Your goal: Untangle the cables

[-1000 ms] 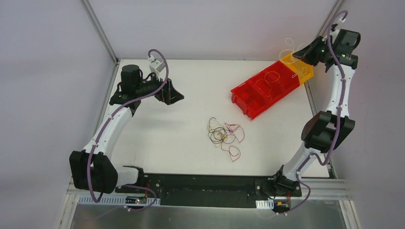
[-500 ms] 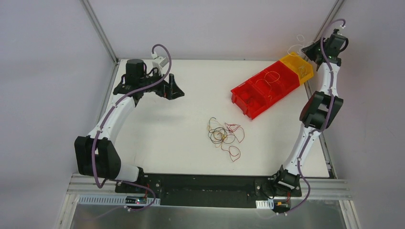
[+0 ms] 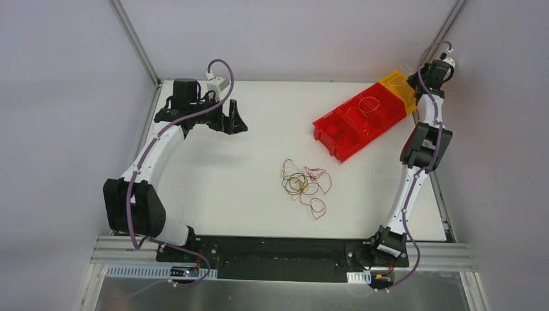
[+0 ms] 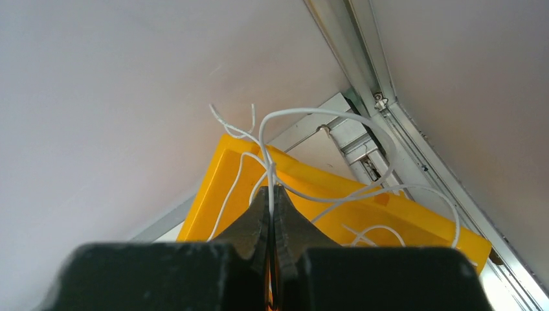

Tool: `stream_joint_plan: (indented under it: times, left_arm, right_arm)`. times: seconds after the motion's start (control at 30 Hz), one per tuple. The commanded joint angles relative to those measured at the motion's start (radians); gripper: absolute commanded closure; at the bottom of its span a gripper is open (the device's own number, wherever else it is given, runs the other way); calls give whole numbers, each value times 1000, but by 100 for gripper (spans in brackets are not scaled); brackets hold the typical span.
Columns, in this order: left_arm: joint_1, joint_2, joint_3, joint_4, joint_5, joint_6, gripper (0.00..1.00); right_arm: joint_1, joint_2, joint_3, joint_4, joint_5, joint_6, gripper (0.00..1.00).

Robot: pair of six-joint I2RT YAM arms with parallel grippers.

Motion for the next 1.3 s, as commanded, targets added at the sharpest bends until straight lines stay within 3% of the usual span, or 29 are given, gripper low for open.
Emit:
stream_joint_plan:
  times: [0.0, 0.07, 0.13, 0.4, 0.53, 0.7, 0.87, 1.03, 1.13, 1.27]
  left_arm:
    - [-11, 11, 59, -42, -24, 42, 2]
    - [-11, 18, 68, -49, -29, 47, 2]
    - [-11, 25, 79, -56, -28, 57, 2]
    - [-14, 40, 90, -59, -20, 52, 2]
    - [-14, 42, 94, -58, -17, 47, 1]
    - [-14, 40, 90, -58, -10, 50, 1]
    - [-25, 102, 145, -113, 22, -42, 1]
    - [-126, 223, 194, -178, 75, -223, 1]
    - [-216, 292, 184, -181, 114, -270, 1]
    - [-319, 376, 168, -165, 247, -248, 1]
  right_arm:
    - [14, 12, 43, 61, 33, -51, 99]
    - [23, 14, 31, 54, 25, -71, 93]
    - [29, -2, 9, 54, 8, -84, 77]
    - [29, -133, -58, 36, -47, -120, 50]
    - [26, -244, -140, 4, -43, -151, 27]
    - [21, -437, -271, -114, -182, -213, 16]
    - [57, -585, -277, -558, -532, -517, 12]
    - [190, -724, -362, -1065, -594, -750, 15]
    - [292, -848, -579, -1150, -606, -781, 19]
    - [460, -1036, -909, -1059, -559, -743, 22]
